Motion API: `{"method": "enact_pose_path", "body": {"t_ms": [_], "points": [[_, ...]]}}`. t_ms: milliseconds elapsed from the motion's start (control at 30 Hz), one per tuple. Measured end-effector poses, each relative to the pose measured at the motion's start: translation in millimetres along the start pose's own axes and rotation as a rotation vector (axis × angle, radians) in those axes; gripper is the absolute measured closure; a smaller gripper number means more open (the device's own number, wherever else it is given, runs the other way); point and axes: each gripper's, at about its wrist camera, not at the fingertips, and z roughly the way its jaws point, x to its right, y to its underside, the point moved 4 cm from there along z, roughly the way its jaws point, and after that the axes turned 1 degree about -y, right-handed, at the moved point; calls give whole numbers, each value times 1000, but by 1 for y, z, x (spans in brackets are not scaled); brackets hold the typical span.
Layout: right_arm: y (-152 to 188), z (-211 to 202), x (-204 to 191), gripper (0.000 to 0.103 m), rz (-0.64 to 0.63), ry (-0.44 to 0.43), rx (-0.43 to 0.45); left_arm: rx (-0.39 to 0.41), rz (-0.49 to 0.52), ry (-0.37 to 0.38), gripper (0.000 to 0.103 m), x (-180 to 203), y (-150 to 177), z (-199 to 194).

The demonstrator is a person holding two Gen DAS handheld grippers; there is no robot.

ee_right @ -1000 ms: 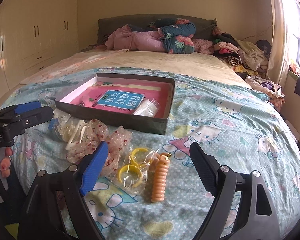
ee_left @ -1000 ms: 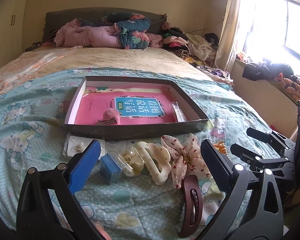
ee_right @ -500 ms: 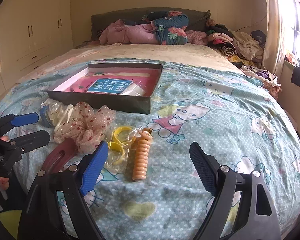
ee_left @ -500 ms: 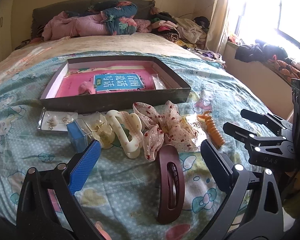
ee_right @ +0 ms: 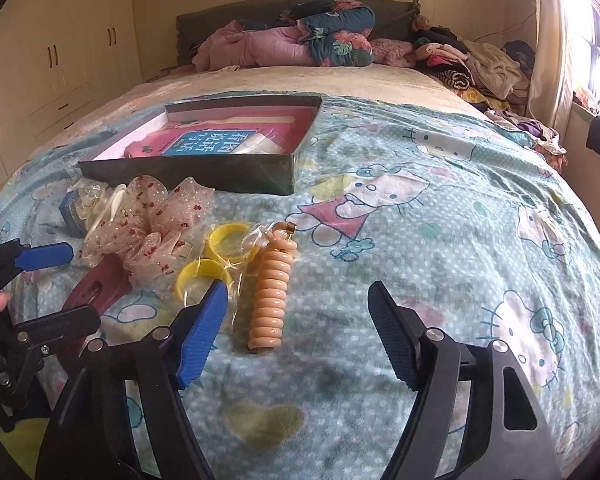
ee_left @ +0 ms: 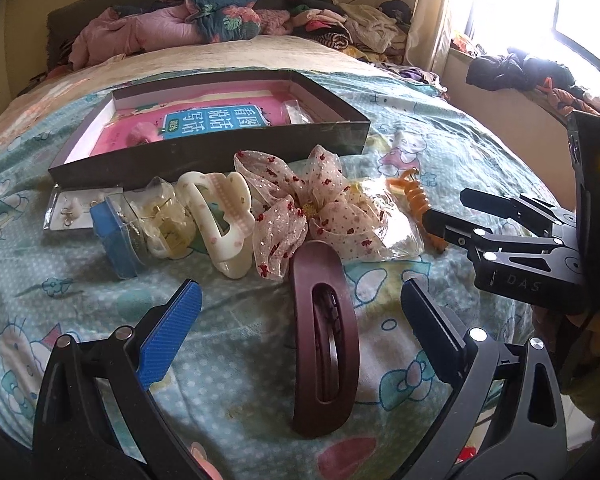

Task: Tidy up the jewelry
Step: 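Move both tools back toward the remaining jewelry in front of the box, then grasp the orange coiled hair tie with the right tool while the left grasps the maroon claw clip, then carry both items into the tray box and open both tools to release them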

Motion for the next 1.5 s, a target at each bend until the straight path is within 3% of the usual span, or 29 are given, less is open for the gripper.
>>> {"method": "enact_pose_path", "body": {"t_ms": [333,433,600,1033,1500], "points": [[4,15,-1,56,-14,-7,-28,-86,31,-27,36,5,10,16],[7,16,1,63,-15,-6,-31,-93,63,-26,50,13,12,16],[9,16,5,85,-8,-16,-31,-88,120,-28,81,24,12,14],[0,-3,8,86,17,-37,12,-34,111,22,84,27,6,-2],[-24,-23,-26,86,-34,-90,67,47,17,22,84,3,-9,-27]]}}
